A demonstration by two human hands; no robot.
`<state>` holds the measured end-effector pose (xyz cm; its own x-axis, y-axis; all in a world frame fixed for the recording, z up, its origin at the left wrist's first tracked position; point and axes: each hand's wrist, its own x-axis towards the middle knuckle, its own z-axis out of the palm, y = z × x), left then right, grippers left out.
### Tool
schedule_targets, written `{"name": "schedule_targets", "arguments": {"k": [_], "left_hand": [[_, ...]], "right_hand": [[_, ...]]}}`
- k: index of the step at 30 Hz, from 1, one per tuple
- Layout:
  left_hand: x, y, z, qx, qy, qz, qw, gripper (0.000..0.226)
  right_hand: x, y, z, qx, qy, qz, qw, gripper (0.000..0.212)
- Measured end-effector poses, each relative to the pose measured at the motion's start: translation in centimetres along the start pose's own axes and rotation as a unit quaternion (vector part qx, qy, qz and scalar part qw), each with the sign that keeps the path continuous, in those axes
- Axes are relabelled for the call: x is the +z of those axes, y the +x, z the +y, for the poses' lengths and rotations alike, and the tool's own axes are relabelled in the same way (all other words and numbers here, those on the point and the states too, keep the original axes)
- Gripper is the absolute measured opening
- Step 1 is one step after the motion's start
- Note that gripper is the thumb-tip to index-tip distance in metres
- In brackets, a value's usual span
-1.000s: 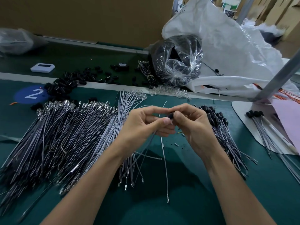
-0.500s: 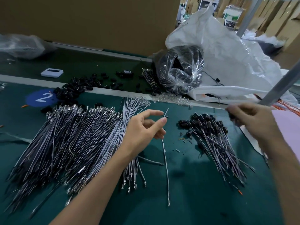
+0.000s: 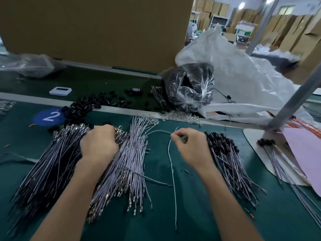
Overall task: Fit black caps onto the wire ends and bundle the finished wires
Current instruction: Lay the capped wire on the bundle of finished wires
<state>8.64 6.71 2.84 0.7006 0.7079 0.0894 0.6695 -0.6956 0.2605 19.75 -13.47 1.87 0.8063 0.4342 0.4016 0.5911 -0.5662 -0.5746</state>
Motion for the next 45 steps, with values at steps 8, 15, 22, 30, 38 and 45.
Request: {"name": "schedule_targets", "arguments": {"k": [8, 15, 22, 30, 38, 45], "left_hand": [[0.2, 0.7, -1.3, -0.014, -0.193, -0.007, 0.981, 0.011], [-0.8, 1.7, -0.1, 0.023, -0.262, 0.042, 0.964, 0.033], [-1.0, 2.7, 0.2, 0.033, -0.136, -0.043, 0.989, 0.039], [-1.6, 1.4, -0.4, 0.07, -0.109, -0.06, 0.99, 0.042], [-0.3, -0.3, 0.4, 0.085, -0.075, -0.041, 0.993, 0.04], [0.3, -0.5, -0.2, 0.046, -0.073, -0.021, 0.996, 0.025]], "right_hand": [[4.3, -2.2, -1.3, 0.0, 0.048, -0.09, 0.995, 0.018], [4.9, -2.9, -2.9, 0.004, -0.013, -0.166, 0.986, 0.038], [5.4, -2.9, -3.2, 0.037, 0.056, -0.166, 0.984, 0.019], [5.4, -2.8, -3.7, 0.063, 0.069, -0.191, 0.977, 0.011], [4.5, -2.8, -3.6, 0.118, 0.302, -0.113, 0.939, 0.012], [3.1, -2.2, -3.2, 0.088, 0.509, 0.0, 0.856, 0.019]]}}
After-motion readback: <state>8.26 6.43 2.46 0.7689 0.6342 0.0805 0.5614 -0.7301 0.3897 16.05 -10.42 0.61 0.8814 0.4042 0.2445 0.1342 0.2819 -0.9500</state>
